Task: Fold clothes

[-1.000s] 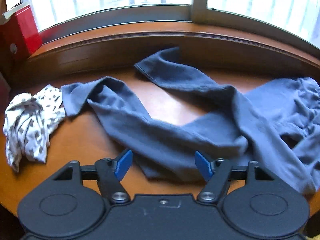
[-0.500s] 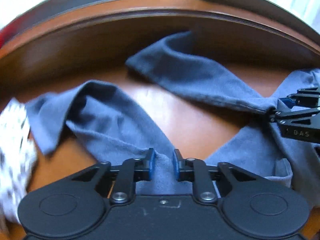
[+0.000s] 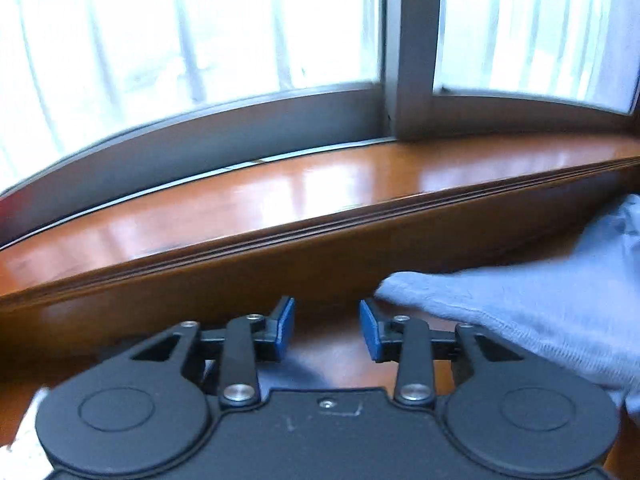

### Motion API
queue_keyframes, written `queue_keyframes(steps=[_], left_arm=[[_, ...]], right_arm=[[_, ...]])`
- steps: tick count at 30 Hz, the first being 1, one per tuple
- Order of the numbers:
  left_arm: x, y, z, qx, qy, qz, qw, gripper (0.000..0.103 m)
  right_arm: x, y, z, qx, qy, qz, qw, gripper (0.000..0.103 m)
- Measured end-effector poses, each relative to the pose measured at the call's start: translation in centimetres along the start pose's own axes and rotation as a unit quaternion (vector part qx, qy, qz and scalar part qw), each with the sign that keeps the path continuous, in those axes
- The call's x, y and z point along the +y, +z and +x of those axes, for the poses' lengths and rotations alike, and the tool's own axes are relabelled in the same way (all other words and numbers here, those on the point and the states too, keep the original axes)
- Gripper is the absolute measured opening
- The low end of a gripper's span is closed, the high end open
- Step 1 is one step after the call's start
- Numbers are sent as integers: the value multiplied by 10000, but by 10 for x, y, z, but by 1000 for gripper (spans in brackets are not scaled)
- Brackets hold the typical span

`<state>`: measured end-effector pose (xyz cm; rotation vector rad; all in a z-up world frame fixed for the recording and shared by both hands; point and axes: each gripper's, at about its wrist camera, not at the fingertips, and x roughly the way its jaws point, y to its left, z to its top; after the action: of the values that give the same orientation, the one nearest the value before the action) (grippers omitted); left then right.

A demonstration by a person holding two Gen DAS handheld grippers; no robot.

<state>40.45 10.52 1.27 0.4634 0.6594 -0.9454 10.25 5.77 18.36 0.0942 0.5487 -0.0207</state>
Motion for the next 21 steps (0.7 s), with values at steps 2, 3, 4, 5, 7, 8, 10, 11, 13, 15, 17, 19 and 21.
queue_keyframes(steps=[2, 3, 4, 5, 7, 8, 10, 11, 13, 15, 17, 19, 21], left_arm=[[8, -19, -29, -84, 126, 31, 9999, 37], [10, -28, -43, -106, 202, 54, 9997, 42], [13, -38, -56, -128, 278, 78, 9995, 46], [14, -47, -68, -137, 354, 99, 9992, 46], [10, -61, -82, -93, 493, 139, 9986, 46], [7, -69, -90, -84, 522, 187, 9984, 47], [2, -81, -98, -28, 475, 210, 9986, 51], [-2, -87, -99, 32, 419, 194, 9989, 52], [-12, -95, -98, 197, 275, 146, 9993, 52], [-24, -99, -93, 309, 106, 155, 9993, 52], [-40, -103, -89, 400, -23, 202, 9990, 53], [-57, -106, -85, 469, -18, 349, 9983, 53], [-75, -109, -82, 521, 14, 467, 9975, 53]], right_arm=[[25, -10, -4, 163, 553, -123, 9983, 20], [38, -15, -7, 244, 830, -185, 9961, 22], [45, -28, 8, 587, 1027, -162, 9928, 30], [52, -43, 27, 1061, 1007, -205, 9890, 37], [65, -70, 57, 1844, 829, -407, 9785, 50], [69, -78, 62, 2002, 680, -581, 9757, 50], [71, -86, 56, 2015, 574, -848, 9741, 54], [66, -85, 47, 1927, 566, -879, 9757, 64], [48, -84, 26, 1710, 396, -778, 9814, 76], [24, -83, 9, 1496, 87, -565, 9871, 77], [-5, -83, -4, 1391, -288, -294, 9894, 78], [-38, -85, -16, 1354, -755, -131, 9878, 78], [-68, -84, -8, 1372, -1162, -284, 9833, 78]])
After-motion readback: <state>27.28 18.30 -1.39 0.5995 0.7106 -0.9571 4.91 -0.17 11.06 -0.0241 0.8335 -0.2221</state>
